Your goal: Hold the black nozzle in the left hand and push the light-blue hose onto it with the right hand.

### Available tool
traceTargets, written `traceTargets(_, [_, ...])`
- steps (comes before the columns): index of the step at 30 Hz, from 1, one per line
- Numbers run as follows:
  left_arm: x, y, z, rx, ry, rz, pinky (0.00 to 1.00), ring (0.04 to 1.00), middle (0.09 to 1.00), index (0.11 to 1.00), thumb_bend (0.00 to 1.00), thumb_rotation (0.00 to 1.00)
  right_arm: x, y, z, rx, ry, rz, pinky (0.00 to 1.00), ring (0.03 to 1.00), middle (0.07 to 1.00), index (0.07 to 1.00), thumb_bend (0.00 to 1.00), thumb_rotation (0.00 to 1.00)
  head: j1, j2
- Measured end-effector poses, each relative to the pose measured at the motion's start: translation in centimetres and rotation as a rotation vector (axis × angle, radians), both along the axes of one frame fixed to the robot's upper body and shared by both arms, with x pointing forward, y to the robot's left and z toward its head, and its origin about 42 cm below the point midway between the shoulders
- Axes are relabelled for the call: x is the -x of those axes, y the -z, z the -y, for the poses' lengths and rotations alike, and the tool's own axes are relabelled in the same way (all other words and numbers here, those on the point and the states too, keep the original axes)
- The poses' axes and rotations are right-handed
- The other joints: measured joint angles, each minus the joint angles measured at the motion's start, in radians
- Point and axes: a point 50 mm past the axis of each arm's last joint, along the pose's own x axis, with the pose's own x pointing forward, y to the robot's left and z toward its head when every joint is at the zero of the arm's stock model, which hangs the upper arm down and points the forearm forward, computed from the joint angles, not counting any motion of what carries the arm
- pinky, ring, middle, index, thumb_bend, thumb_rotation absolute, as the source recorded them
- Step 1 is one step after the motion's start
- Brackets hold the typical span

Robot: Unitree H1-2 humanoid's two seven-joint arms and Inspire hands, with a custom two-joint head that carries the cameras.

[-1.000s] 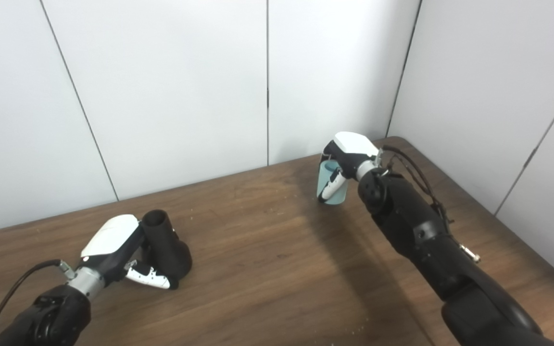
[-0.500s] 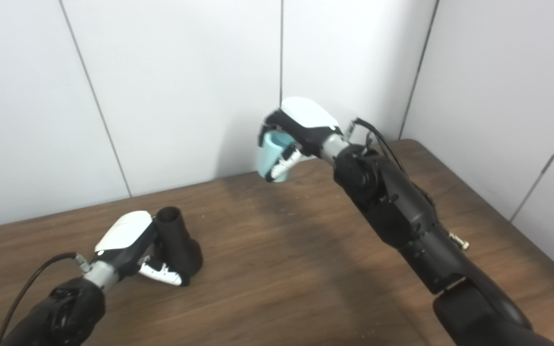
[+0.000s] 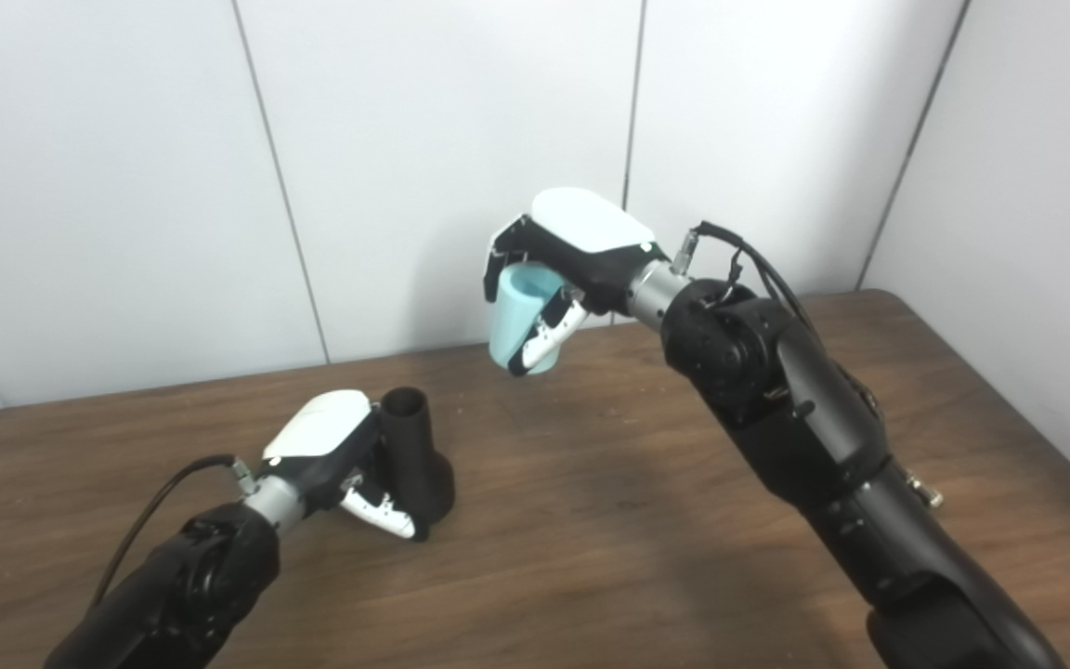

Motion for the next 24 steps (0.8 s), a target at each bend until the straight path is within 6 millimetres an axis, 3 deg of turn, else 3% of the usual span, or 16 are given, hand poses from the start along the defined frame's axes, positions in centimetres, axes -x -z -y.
traceTargets(5, [0.1, 0.0, 0.4, 0.004, 0.004, -0.006, 0.31, 0.364, 0.41, 0.483, 0.52, 0.0, -0.1, -0.5, -2.0, -0.002, -0.053, -0.006, 0.44, 0.479, 0.471, 0.467, 0.5, 0.0, 0.017, 0.005])
traceTargets(8, [0.1, 0.0, 0.6, 0.005, 0.0, -0.009, 0.35, 0.391, 0.418, 0.485, 0.53, 0.0, -0.2, -0.8, -2.6, 0.004, -0.069, 0.002, 0.35, 0.465, 0.5, 0.493, 0.5, 0.0, 0.031, 0.008])
traceTargets(24, [0.1, -0.1, 1.3, -0.006, 0.003, -0.013, 0.42, 0.426, 0.432, 0.484, 0.53, 0.0, -0.3, 0.0, -5.1, -0.042, -0.119, -0.026, 0.33, 0.452, 0.5, 0.497, 0.5, 0.0, 0.072, 0.021])
